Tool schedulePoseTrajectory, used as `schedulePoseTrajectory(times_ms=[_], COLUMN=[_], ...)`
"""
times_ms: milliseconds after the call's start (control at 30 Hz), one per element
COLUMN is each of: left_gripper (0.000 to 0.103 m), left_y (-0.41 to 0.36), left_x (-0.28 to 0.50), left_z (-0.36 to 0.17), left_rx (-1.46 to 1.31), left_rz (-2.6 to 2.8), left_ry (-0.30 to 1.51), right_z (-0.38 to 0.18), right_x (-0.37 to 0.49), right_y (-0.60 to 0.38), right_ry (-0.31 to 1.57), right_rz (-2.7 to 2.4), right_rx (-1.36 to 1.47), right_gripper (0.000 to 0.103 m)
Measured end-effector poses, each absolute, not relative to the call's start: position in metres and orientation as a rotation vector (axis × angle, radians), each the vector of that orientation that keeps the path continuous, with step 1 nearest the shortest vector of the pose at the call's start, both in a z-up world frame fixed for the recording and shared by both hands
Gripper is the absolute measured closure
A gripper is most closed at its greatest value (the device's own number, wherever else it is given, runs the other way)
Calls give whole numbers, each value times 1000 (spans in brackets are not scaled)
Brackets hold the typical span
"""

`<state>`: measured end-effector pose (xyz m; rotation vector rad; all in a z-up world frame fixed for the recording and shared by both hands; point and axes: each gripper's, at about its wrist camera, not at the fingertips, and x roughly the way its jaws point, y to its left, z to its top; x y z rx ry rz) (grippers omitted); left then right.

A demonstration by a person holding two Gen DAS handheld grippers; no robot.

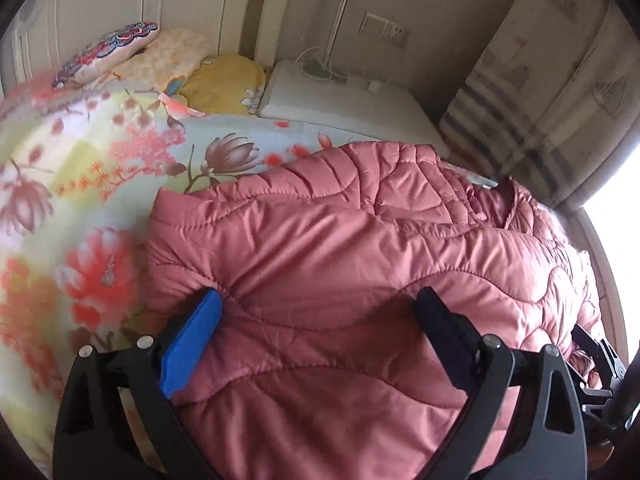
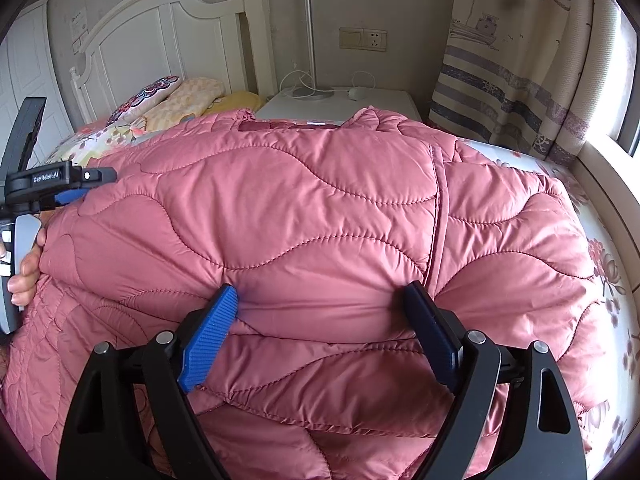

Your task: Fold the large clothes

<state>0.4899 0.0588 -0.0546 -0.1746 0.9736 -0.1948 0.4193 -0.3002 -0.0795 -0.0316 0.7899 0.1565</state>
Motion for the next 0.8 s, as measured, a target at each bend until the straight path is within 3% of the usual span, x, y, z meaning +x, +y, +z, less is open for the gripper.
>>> schedulePoseTrajectory(times_ms=[167,333,400,567,700,800], left_gripper=[6,7,3,5,3,2], left_y=[81,78,69,45,-6,-67], left_x=[505,539,537,517,484,482], left_z=[-12,-51,-59,-36,11,1], left_rx=[-314,-243,-175,-60,-65,73], left_rz=[-221,-130,-124,-62,-233,-253], left_ry=[896,1040,1007,910,798,840], right_z=[-80,-80,-80,-80,-80,-80], right_x=[420,420,420,420,420,420], right_y=[-303,-303,-304,-304,-303,-303], right_ry=[792,793,793,793,794,793], right_rz=[170,173,177,178,178,178], right_rx=[-13,-11,-8,-6,-6,-5], right_gripper=[19,19,19,19,18,18])
